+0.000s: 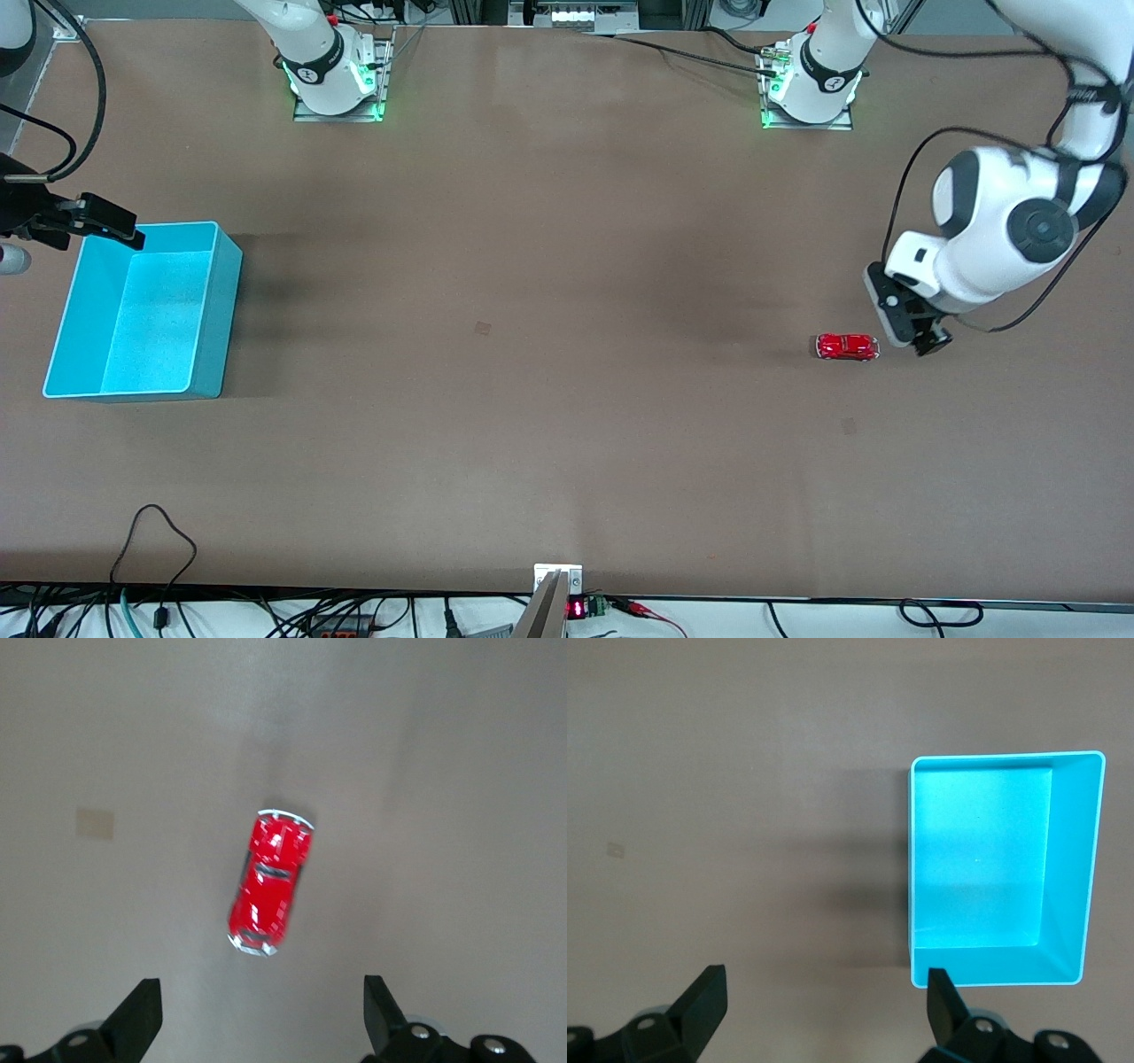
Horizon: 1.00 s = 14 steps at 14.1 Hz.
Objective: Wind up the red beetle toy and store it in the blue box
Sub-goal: 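Lower the left gripper and grasp the red toy car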
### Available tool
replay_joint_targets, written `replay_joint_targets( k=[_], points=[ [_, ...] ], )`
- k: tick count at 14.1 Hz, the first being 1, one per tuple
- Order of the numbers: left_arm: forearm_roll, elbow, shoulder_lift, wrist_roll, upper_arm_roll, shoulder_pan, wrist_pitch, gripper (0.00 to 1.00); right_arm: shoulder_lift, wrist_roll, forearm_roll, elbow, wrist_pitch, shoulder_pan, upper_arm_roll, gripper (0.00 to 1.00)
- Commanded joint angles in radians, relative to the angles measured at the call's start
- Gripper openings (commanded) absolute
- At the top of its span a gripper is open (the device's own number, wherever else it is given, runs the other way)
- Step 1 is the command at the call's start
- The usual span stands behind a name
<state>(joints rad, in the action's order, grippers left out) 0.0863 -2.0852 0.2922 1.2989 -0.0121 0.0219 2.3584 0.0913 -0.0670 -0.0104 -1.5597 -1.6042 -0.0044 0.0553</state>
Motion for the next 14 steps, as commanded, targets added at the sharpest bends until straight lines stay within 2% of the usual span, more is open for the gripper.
replay_joint_targets(
  k=[1, 6, 7, 8, 9, 10, 11, 12, 14],
  points=[
    [0.016, 0.017, 0.080, 0.079, -0.006, 0.007, 0.099, 1.00, -0.019, 0.015, -0.014, -0.017, -0.002, 0.003, 0.000, 1.00],
    [0.013, 0.004, 0.176, 0.098, -0.008, 0.006, 0.136, 1.00, -0.015, 0.004, -0.014, -0.017, -0.002, 0.000, 0.001, 1.00],
    [0.013, 0.002, 0.179, 0.111, -0.008, 0.004, 0.160, 0.97, -0.015, 0.004, -0.014, -0.017, -0.002, 0.000, 0.001, 1.00],
    [0.013, 0.004, 0.186, 0.128, -0.008, 0.004, 0.163, 0.88, -0.015, 0.003, -0.014, -0.017, -0.002, 0.000, 0.001, 1.00],
    [0.013, 0.004, 0.188, 0.138, -0.008, -0.002, 0.163, 0.74, -0.015, 0.004, -0.014, -0.017, -0.002, 0.000, 0.001, 1.00],
    [0.013, 0.004, 0.186, 0.143, -0.009, -0.004, 0.163, 0.59, -0.013, 0.004, -0.014, -0.017, -0.003, 0.000, 0.001, 1.00],
    [0.013, 0.004, 0.185, 0.146, -0.008, -0.002, 0.160, 0.38, -0.015, 0.004, -0.014, -0.017, -0.005, 0.001, 0.001, 1.00],
    [0.013, 0.004, 0.185, 0.146, -0.009, 0.004, 0.160, 0.24, -0.015, 0.004, -0.014, -0.016, -0.005, 0.003, 0.001, 1.00],
    [0.013, 0.004, 0.185, 0.148, -0.009, 0.003, 0.160, 0.16, -0.015, 0.004, -0.014, -0.016, -0.003, 0.003, 0.001, 1.00]
  ],
)
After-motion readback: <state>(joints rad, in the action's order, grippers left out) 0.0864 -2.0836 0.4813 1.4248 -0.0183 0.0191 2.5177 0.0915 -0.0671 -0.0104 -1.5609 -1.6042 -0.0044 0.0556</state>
